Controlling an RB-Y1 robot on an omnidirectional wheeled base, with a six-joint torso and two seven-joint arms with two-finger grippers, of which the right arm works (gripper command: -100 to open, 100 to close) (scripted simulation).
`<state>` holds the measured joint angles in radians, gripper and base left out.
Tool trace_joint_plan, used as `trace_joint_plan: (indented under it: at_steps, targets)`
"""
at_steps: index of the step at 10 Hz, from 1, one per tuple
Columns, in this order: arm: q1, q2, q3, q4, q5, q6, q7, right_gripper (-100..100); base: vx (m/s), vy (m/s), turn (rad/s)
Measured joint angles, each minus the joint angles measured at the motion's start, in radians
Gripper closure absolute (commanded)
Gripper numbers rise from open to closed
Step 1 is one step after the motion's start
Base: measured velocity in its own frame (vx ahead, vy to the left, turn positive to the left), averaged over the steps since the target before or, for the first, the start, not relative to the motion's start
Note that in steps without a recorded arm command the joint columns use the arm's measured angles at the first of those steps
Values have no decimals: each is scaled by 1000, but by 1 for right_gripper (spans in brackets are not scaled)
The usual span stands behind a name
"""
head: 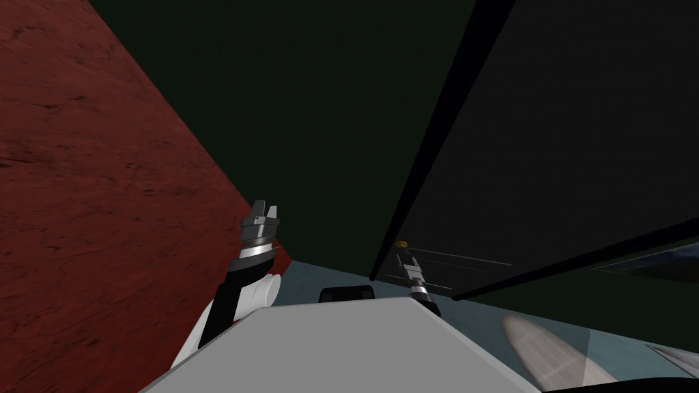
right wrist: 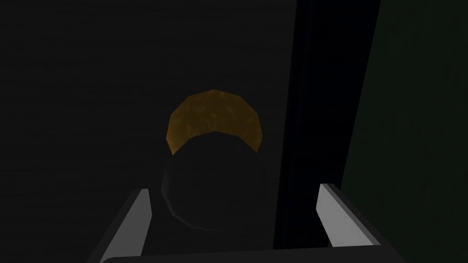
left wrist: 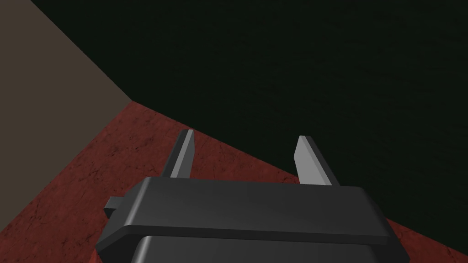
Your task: Pull the door open
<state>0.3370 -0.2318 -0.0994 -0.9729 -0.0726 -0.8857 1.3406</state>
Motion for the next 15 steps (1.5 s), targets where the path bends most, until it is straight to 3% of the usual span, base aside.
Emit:
trace_joint_plan:
  at_steps: [1, 2, 8, 15]
  targets:
    - [-3, -7, -9, 10, -4, -4, -7, -100, 78, -17, 16]
    - [-3, -7, -10, 10, -4, -5, -9, 100, -10, -4, -26]
    - [-2, -8, -11, 12, -4, -1, -7, 100, -15, -1, 3]
    - [-15, -13, -6, 21, -22, 0, -161, 100, -22, -7, 21]
